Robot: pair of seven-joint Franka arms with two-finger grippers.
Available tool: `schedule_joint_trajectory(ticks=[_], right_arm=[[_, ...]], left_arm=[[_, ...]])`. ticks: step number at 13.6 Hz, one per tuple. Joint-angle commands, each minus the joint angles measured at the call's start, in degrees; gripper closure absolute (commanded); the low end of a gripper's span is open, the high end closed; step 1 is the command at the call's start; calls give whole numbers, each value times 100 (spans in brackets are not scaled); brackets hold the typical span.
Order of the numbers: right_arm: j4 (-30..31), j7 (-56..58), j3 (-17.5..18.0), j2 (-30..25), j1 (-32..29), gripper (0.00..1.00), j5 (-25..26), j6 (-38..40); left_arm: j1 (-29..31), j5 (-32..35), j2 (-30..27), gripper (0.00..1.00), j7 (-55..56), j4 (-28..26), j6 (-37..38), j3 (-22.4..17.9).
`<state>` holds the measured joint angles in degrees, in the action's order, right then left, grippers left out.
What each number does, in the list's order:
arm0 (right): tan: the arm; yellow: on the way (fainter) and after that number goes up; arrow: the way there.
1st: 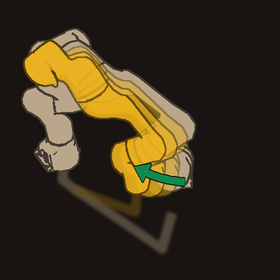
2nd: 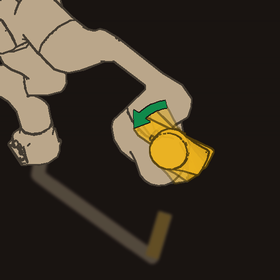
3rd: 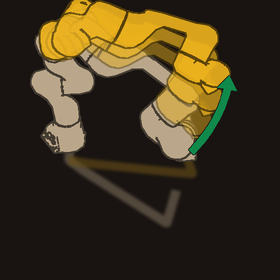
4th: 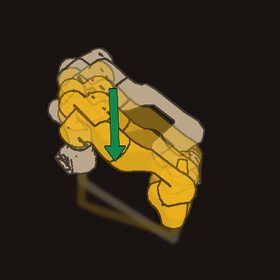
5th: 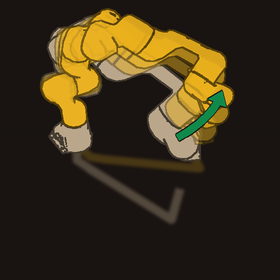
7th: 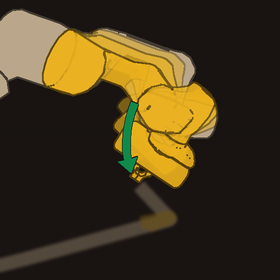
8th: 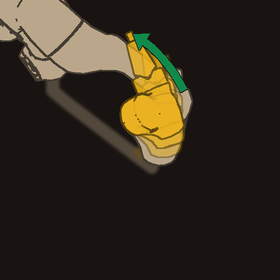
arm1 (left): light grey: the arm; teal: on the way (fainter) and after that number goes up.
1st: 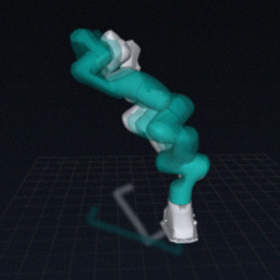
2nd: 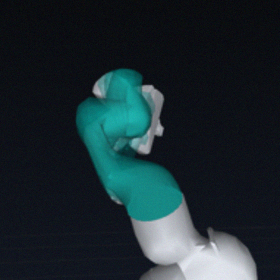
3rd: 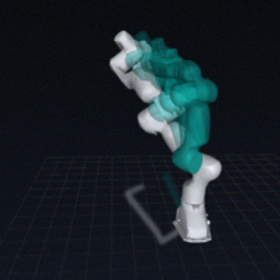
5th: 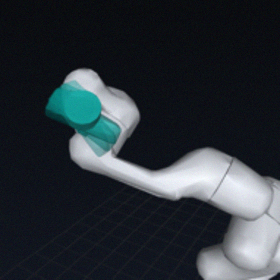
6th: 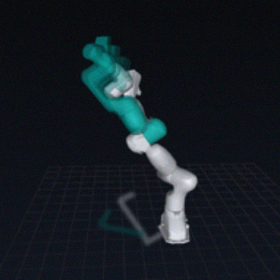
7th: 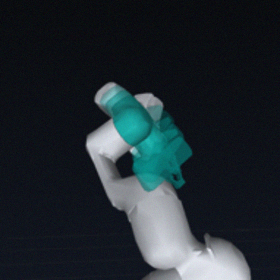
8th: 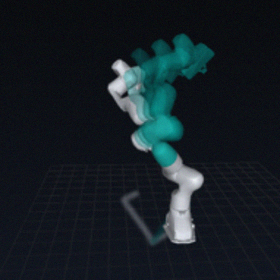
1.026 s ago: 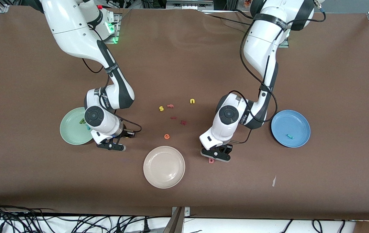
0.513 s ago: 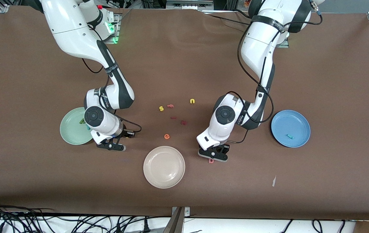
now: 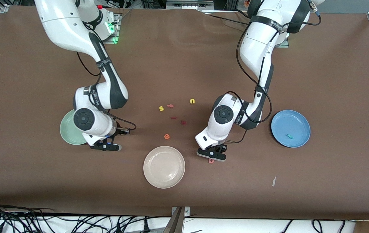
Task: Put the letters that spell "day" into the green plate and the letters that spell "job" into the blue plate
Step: 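Place the o on the blue plate while the right gripper carries the a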
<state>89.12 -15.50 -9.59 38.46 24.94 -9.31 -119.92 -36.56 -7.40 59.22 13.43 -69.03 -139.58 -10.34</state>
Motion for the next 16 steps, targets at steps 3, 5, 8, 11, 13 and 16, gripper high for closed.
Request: schedule_joint_trajectory(ticks=[3, 5, 8, 11, 13, 16], right_arm=[[904, 442, -271, -918, -15, 87, 595, 338], [1299, 600, -446, -1191, -7, 87, 641, 294], [1748, 1188, -762, -1262, -15, 87, 642, -143], [2503, 1777, -939, -1367, -15, 87, 589, -1258], [2540, 1805, -948, -1333, -15, 76, 589, -1297], [2436, 1761, -948, -1350, -24, 0, 571, -1096]], left_arm=[[18, 143, 37, 88, 107, 56, 115, -82], [61, 143, -164, 88, 107, 56, 429, -99], [420, 117, -664, 86, 90, 13, 1396, -82], [1429, 90, -1113, 86, -268, -364, 1732, 514], [1660, 90, -1359, 86, -857, -899, 1733, 507], [1836, 160, -1833, 86, -1158, -1900, 1733, 455]])
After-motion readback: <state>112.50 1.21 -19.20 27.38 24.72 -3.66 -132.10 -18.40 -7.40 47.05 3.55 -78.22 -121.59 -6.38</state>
